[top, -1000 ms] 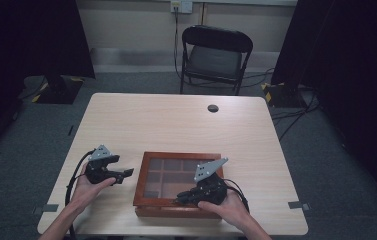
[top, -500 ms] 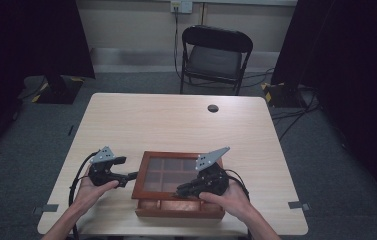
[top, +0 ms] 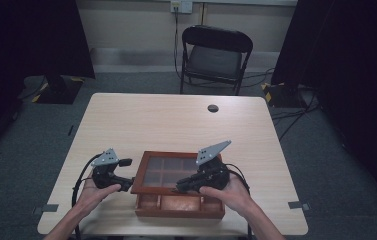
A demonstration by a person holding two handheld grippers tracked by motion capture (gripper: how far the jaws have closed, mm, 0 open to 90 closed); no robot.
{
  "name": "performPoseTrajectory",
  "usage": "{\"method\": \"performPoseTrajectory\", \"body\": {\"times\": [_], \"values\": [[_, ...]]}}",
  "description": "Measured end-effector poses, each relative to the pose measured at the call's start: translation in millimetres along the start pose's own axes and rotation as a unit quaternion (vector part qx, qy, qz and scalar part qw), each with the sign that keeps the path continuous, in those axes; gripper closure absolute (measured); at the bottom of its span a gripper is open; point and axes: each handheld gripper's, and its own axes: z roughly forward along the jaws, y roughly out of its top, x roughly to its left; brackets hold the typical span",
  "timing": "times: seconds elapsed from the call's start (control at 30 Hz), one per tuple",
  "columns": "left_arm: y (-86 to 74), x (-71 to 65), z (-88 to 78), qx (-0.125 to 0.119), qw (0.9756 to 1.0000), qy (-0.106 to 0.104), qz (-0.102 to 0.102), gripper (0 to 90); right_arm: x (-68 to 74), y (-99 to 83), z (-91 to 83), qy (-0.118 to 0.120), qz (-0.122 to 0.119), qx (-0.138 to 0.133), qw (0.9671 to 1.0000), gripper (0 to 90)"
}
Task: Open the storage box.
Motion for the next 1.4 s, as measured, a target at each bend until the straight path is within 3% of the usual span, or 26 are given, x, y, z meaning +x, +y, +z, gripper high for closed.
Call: {"method": "performPoseTrajectory", "body": {"times": [0.17, 0.33, 0.5, 0.53, 0.6, 0.63, 0.8, 1.0, 1.13, 1.4], "values": [[0.1, -1.3, 1.1, 0.002, 1.0, -0.001, 0.003, 18.3, -0.8, -3.8, 0.8, 0.003, 0.007, -0.004, 1.0, 82.0], [0.4, -1.5, 0.5, -0.003, 1.0, 0.001, 0.006, 18.6, 0.9, -3.3, -1.9, -0.007, 0.007, -0.013, 0.9999, 70.3], [1.1, -2.2, -0.5, -0.008, 0.9999, 0.003, 0.006, 20.3, 0.2, -6.4, -12.5, -0.026, 0.013, -0.033, 0.999, 52.6], [1.3, -2.6, -0.7, -0.011, 0.9999, 0.002, 0.004, 20.3, 0.2, -6.4, -12.5, -0.026, 0.013, -0.033, 0.999, 52.6], [2.5, -2.5, -1.4, -0.015, 0.9999, 0.002, 0.001, 20.6, 1.0, -8.4, -17.8, -0.035, 0.023, -0.047, 0.998, 39.5], [2.9, -2.4, -1.3, -0.015, 0.9999, -0.001, 0.0, 20.6, 1.0, -9.7, -20.9, -0.038, 0.029, -0.055, 0.9973, 37.9], [7.4, -5.2, -1.7, -0.027, 0.9996, -0.006, 0.002, 20.4, -1.3, -17.0, -37.8, -0.061, 0.036, -0.08, 0.9943, 32.6], [14.4, -11.5, -2.0, -0.045, 0.9989, -0.009, 0.007, 20.3, -1.5, -22.0, -40.1, -0.068, 0.03, -0.083, 0.9938, 29.1], [18.9, -15.6, -3.3, -0.058, 0.9982, -0.017, 0.0, 21.2, -1.0, -23.0, -40.4, -0.073, 0.024, -0.082, 0.9937, 28.0], [25.7, -15.9, -6.0, -0.065, 0.9977, -0.021, -0.002, 26.2, -5.7, -24.7, -48.0, -0.091, 0.02, -0.093, 0.9913, 25.8]]}}
